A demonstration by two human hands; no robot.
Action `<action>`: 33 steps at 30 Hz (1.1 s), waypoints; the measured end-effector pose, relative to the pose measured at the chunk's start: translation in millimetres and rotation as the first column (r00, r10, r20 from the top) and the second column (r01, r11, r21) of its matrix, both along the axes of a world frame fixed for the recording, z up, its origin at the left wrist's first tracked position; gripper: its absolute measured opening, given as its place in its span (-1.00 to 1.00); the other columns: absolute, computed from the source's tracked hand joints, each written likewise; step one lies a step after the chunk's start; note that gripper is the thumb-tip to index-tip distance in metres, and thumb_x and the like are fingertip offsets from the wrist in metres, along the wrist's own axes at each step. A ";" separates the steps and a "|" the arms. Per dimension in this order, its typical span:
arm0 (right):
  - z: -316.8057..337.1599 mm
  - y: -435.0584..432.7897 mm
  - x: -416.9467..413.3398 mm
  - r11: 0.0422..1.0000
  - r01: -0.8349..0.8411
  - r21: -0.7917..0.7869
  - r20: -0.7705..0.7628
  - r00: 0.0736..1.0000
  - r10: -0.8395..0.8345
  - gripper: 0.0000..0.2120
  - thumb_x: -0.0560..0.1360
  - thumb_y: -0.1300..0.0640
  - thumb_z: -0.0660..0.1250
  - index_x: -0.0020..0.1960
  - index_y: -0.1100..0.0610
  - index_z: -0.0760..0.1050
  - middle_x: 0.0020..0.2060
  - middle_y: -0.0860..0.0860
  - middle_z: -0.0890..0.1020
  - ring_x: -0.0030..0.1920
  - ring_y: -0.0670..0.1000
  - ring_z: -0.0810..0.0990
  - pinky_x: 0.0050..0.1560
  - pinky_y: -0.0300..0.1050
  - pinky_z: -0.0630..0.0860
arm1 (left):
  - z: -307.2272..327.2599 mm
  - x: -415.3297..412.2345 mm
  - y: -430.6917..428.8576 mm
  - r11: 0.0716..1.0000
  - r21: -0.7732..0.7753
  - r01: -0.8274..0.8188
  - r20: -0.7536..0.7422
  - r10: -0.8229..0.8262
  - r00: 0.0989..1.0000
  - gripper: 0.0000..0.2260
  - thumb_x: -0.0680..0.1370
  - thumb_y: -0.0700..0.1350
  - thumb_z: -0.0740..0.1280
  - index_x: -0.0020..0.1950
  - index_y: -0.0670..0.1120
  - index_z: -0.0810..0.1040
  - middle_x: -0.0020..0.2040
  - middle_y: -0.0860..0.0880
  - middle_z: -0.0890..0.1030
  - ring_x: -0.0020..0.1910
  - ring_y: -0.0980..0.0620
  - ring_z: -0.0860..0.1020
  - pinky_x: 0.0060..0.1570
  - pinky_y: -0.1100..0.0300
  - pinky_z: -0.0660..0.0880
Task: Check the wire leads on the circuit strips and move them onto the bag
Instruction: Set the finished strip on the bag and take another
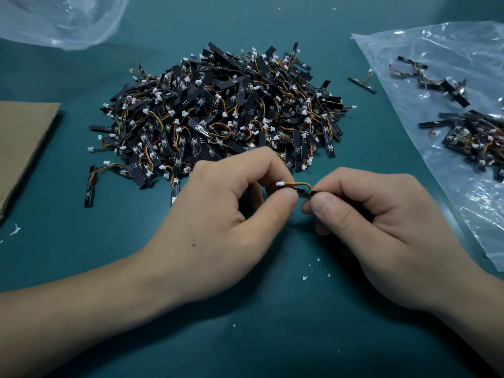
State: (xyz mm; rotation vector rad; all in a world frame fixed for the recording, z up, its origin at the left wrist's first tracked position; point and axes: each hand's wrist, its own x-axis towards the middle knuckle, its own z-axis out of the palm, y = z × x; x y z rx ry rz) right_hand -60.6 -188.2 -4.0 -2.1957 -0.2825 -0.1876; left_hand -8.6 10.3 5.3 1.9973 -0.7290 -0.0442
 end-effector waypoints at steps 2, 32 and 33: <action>0.9 0.3 0.1 1.000 -0.006 0.006 -0.005 1.000 0.006 -0.75 0.60 -0.07 0.25 -0.14 0.00 0.59 -0.36 0.02 0.59 -0.37 0.01 0.51 -0.35 -0.11 0.42 | 0.7 -0.6 -0.2 1.000 0.009 0.003 0.011 -0.003 1.000 -0.93 0.54 -0.08 0.36 -0.14 -0.01 0.57 -0.30 0.05 0.57 -0.32 0.05 0.54 -0.27 0.27 0.36; 3.8 2.3 1.8 0.998 -0.067 -0.020 0.011 0.998 0.067 -0.80 0.61 -0.02 0.26 -0.14 -0.04 0.59 -0.34 -0.10 0.59 -0.30 -0.03 0.57 -0.28 -0.24 0.42 | 2.4 -1.0 0.4 0.999 -0.017 0.032 -0.059 -0.033 0.998 -0.87 0.52 -0.08 0.35 -0.21 -0.06 0.49 -0.28 0.00 0.58 -0.24 -0.06 0.54 -0.11 0.12 0.41; 3.8 2.3 1.9 0.997 -0.067 -0.023 0.014 0.998 0.068 -0.80 0.61 -0.02 0.26 -0.15 -0.04 0.59 -0.34 -0.10 0.59 -0.30 -0.03 0.58 -0.27 -0.23 0.43 | 2.6 -0.7 0.3 0.999 -0.029 0.032 -0.058 -0.033 0.998 -0.87 0.52 -0.08 0.36 -0.21 -0.05 0.50 -0.27 0.00 0.58 -0.23 -0.06 0.54 -0.12 0.15 0.41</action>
